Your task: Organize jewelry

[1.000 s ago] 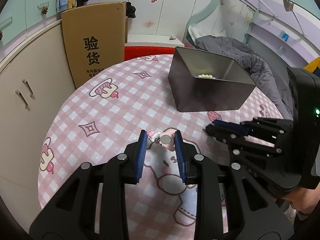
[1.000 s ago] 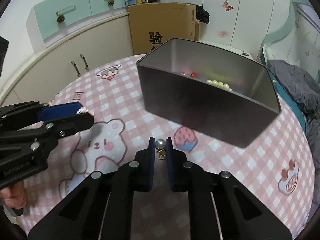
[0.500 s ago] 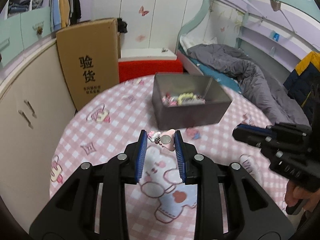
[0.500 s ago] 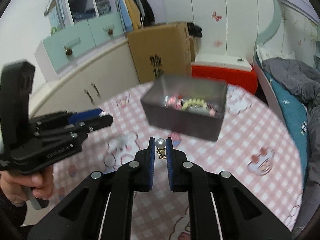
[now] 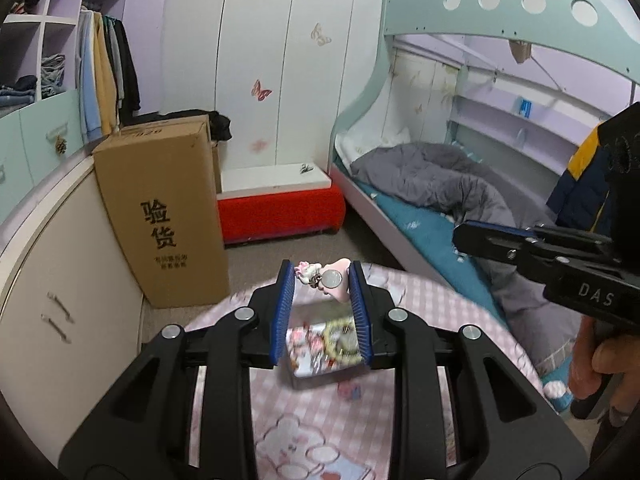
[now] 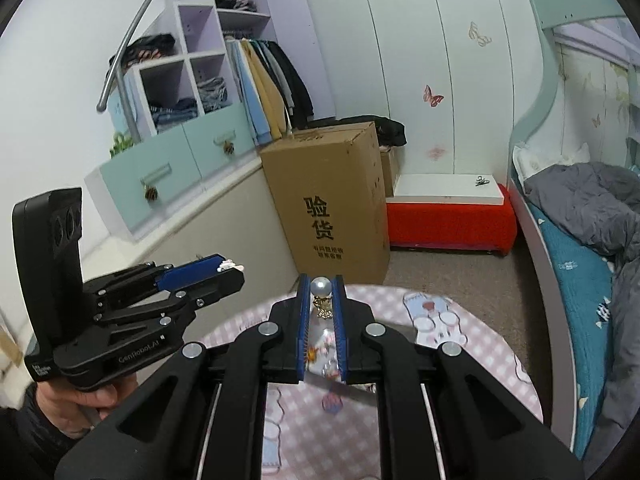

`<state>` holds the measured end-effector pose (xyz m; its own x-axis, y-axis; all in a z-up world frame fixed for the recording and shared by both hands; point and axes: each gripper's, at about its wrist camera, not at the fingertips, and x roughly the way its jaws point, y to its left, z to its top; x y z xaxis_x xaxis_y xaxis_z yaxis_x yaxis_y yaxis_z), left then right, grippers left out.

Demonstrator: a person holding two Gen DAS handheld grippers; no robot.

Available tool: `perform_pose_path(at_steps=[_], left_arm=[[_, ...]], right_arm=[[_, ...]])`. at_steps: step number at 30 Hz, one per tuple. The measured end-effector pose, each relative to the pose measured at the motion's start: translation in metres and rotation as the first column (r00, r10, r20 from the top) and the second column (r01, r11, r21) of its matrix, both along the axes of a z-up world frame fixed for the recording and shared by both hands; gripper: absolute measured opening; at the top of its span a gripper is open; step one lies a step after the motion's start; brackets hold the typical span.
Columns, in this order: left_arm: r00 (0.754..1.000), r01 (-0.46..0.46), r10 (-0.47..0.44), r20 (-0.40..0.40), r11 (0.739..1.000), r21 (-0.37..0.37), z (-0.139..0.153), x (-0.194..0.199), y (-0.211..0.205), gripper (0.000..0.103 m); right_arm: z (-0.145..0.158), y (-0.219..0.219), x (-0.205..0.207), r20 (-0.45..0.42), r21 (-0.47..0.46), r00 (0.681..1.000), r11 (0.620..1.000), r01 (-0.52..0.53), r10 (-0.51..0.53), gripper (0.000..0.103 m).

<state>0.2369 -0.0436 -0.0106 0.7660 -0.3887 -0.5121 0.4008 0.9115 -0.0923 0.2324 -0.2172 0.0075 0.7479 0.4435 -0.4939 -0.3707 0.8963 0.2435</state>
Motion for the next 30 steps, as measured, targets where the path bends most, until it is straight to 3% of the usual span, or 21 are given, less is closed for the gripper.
perform_pose_path(at_steps=[5,19,20,21,22,23,24,25,26,30], left_arm=[[0.999,0.017,-0.017,-0.037,1.000,-0.011,0.005,0.026,-0.011,0.027],[0.985,0.045,-0.041,-0.165,0.999,0.017,-0.035,0.073,-0.032,0.029],[0.984,0.047,-0.038,-0.171,0.998,0.044,-0.039,0.075,-0.035,0.045],[0.985,0.037,-0.024,-0.170,0.997,0.073,-0.041,0.076,-0.038,0.063],[0.990,0.010,0.004,-0.141,0.995,0.099,-0.040,0.074,-0.037,0.088],[0.993,-0.010,0.022,-0.112,0.995,0.103,-0.039,0.071,-0.035,0.093],[0.995,-0.025,0.034,-0.092,0.995,0.098,-0.038,0.069,-0.032,0.094],[0.995,-0.032,0.040,-0.091,0.995,0.090,-0.036,0.067,-0.028,0.094],[0.994,-0.053,0.061,-0.089,0.994,0.096,-0.035,0.066,-0.025,0.094],[0.991,-0.120,0.126,-0.037,0.984,0.135,-0.026,0.055,-0.016,0.094]], right_arm=[[-0.005,-0.001,0.025,-0.060,0.019,0.998,1.000,0.006,-0.004,0.009],[-0.052,-0.010,0.073,-0.244,0.084,0.970,0.996,0.042,-0.021,0.012],[-0.055,-0.011,0.076,-0.256,0.083,0.966,0.995,0.047,-0.024,0.013],[-0.059,-0.012,0.079,-0.274,0.080,0.961,0.995,0.061,-0.037,0.017],[-0.061,-0.014,0.080,-0.282,0.082,0.958,0.994,0.075,-0.049,0.030],[-0.064,-0.019,0.081,-0.294,0.085,0.952,0.990,0.112,-0.083,0.041],[-0.065,-0.023,0.080,-0.299,0.092,0.947,0.985,0.148,-0.114,0.072],[-0.066,-0.028,0.078,-0.293,0.111,0.946,0.978,0.174,-0.135,0.091],[-0.066,-0.034,0.076,-0.286,0.132,0.947,0.973,0.190,-0.146,0.095],[-0.063,-0.046,0.069,-0.293,0.165,0.936,0.954,0.250,-0.195,0.096]])
